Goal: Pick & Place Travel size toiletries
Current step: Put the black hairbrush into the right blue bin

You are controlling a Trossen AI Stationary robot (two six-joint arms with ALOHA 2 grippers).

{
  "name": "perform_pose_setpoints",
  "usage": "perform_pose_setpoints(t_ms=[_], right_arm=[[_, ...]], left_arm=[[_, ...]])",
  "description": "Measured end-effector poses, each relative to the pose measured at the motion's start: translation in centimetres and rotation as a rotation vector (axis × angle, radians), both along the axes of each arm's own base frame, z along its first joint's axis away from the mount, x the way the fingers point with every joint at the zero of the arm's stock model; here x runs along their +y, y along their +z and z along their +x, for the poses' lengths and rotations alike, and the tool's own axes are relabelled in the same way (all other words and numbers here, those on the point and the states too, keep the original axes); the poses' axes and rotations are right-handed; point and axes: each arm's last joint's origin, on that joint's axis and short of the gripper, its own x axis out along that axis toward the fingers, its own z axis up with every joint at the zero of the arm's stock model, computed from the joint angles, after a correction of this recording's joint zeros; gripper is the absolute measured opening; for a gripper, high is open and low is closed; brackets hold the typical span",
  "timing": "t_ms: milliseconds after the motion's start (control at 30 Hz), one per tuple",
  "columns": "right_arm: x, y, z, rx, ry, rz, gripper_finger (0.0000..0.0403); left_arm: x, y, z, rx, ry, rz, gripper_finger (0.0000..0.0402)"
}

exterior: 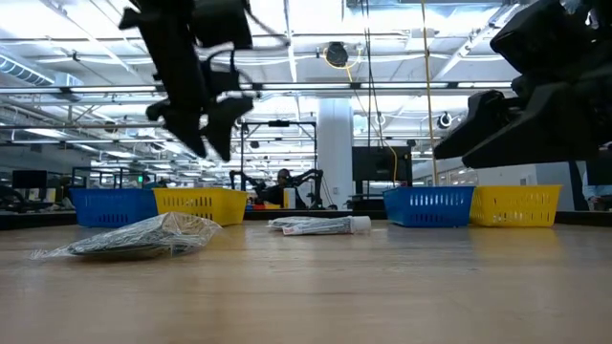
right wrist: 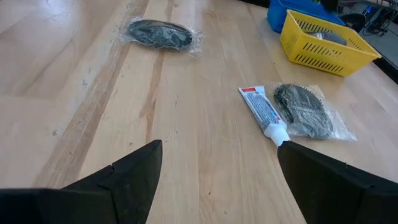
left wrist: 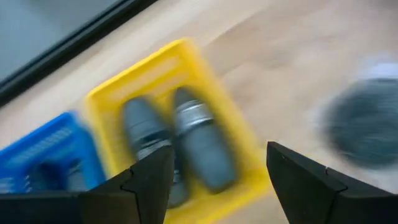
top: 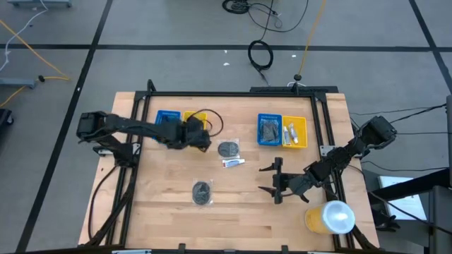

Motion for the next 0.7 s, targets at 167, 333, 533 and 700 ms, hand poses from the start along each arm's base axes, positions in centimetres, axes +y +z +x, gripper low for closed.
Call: perform_pose_setpoints(t_ms=[167,333,533,700], right_arm=[[0.4,-0.2,-0.2,0.039,0.083,0.008,0.0308],[1.4,-0.1,-0.7,0.047,0.192,-0.024,0.0309],[1.4,0.1,-0.7,0.026,0.178,-0.03,0.0308],[1.4,0.1,-0.7,0.023,0.176,-0.026,0.0308]], left_arm=[[-4.3,0.9,2.0,-0.106,-0.298,0.085,0.0252],[-9.4,-0.1,3.7,-0.133,-0.627,0.161,0.0253],[-15.8,-2.2,3.4,-0.14,-0.972,0.029,0.0253],[-18.4,-3.0,1.4,-0.094,-0.928,-0.07,0.0253]])
